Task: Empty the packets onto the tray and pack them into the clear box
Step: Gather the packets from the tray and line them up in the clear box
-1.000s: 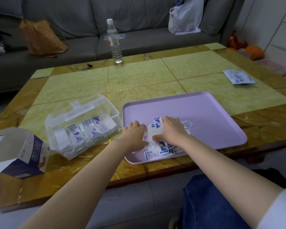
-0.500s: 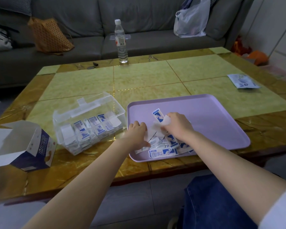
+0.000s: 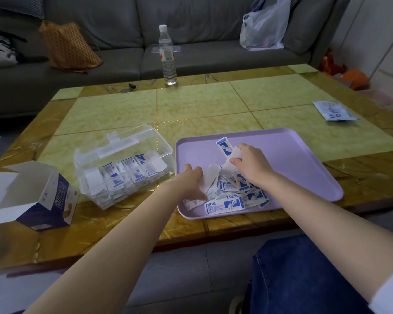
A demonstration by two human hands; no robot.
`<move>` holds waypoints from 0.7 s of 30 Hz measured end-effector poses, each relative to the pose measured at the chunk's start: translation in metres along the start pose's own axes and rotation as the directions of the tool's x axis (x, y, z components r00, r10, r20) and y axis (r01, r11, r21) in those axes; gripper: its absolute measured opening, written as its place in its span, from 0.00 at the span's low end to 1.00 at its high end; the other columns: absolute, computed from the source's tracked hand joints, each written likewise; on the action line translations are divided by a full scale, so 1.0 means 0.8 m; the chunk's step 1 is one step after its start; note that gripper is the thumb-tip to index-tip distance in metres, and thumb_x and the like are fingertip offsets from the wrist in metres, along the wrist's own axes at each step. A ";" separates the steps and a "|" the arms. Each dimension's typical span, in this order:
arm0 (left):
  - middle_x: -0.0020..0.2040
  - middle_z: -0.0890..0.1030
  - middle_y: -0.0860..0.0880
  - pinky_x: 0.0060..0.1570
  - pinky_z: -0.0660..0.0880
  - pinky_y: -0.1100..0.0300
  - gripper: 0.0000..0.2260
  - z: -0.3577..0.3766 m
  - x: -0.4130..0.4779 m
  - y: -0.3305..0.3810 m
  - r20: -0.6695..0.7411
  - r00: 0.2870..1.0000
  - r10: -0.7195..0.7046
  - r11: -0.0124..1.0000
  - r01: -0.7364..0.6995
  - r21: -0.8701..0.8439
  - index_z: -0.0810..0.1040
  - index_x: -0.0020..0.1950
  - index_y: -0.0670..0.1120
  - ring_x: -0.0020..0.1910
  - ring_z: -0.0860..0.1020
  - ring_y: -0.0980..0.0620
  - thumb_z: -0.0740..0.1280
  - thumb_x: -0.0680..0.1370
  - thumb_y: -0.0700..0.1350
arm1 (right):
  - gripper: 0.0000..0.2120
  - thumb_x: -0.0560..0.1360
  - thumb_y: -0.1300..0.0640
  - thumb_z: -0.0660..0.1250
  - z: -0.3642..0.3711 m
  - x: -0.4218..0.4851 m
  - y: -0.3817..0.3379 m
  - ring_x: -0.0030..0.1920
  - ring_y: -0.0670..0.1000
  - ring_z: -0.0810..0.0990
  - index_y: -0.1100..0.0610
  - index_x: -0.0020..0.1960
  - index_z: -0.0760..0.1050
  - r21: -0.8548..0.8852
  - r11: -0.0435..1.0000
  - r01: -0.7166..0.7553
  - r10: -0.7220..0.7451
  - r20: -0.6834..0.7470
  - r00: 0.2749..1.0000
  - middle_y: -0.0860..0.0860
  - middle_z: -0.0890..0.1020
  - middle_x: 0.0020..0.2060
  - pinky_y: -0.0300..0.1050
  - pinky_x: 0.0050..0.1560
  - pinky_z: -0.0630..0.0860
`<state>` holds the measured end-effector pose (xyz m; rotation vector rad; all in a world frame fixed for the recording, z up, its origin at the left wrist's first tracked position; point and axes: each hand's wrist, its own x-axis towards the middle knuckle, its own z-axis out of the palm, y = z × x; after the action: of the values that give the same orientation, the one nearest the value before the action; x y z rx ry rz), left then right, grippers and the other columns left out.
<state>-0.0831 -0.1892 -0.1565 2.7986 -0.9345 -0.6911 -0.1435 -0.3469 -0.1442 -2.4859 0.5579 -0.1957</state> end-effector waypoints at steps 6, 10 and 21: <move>0.62 0.65 0.41 0.54 0.73 0.52 0.13 0.013 -0.005 0.009 -0.091 0.996 -0.020 0.998 0.014 -0.068 0.68 0.61 0.42 0.48 0.75 0.43 0.62 0.79 0.46 | 0.10 0.78 0.57 0.60 0.011 -0.005 -0.005 0.53 0.59 0.75 0.62 0.55 0.71 -0.081 0.997 0.017 -0.010 0.078 0.997 0.58 0.78 0.54 0.48 0.48 0.70; 0.58 0.74 0.42 0.48 0.72 0.55 0.13 0.009 -0.007 0.003 -0.057 0.998 -0.038 0.983 0.027 -0.183 0.71 0.57 0.42 0.47 0.73 0.46 0.68 0.74 0.39 | 0.09 0.79 0.56 0.60 0.009 -0.006 -0.006 0.53 0.58 0.75 0.61 0.54 0.71 -0.086 0.996 0.026 -0.020 0.076 0.997 0.58 0.78 0.54 0.49 0.49 0.71; 0.46 0.77 0.45 0.44 0.73 0.57 0.07 -0.041 -0.030 -0.002 -0.329 0.940 -0.094 0.912 -0.051 -0.407 0.73 0.53 0.41 0.48 0.76 0.45 0.64 0.76 0.41 | 0.17 0.79 0.60 0.59 -0.003 -0.004 -0.009 0.40 0.55 0.69 0.55 0.32 0.62 0.017 0.999 0.050 -0.048 -0.082 0.995 0.51 0.71 0.35 0.45 0.37 0.64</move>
<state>-0.0845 -0.1752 -0.1184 2.4416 -0.6082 -0.3307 -0.1446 -0.3414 -0.1385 -2.4834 0.5261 -0.3218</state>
